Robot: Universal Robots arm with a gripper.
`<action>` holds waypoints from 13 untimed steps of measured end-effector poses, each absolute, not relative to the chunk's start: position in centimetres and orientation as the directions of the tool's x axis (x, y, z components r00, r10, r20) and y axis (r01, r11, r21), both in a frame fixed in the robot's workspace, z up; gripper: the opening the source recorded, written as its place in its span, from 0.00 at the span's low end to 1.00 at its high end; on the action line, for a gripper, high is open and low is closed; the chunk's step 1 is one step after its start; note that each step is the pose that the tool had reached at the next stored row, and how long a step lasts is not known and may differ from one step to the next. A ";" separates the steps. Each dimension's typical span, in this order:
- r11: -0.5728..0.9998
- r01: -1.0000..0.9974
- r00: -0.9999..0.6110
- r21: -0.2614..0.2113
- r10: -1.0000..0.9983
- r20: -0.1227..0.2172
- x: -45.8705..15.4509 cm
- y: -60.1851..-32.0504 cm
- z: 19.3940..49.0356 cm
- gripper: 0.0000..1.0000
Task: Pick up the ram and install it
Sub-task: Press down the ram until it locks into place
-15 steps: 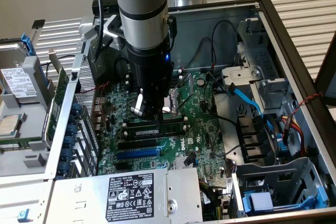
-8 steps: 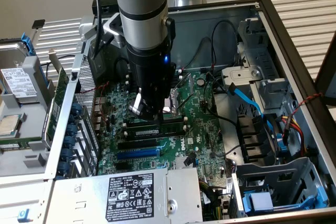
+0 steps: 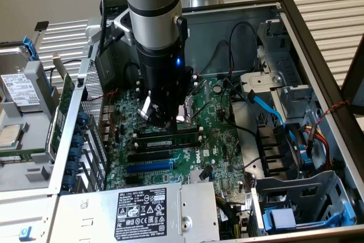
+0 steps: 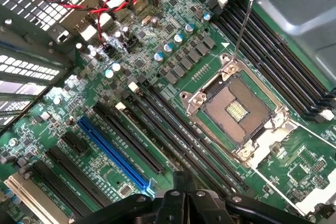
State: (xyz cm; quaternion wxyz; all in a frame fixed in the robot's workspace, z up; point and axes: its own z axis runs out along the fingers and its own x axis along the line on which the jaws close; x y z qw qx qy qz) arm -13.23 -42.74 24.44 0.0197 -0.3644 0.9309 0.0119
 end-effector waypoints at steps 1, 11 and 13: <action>0.743 -0.670 -0.742 0.008 -0.669 -0.046 -13.2 -42.7 24.6 0.10; 0.824 -0.567 -0.823 0.008 -0.566 -0.046 -13.2 -42.7 25.4 0.10; 0.839 -0.544 -0.838 0.008 -0.543 -0.045 -13.2 -42.7 25.4 0.10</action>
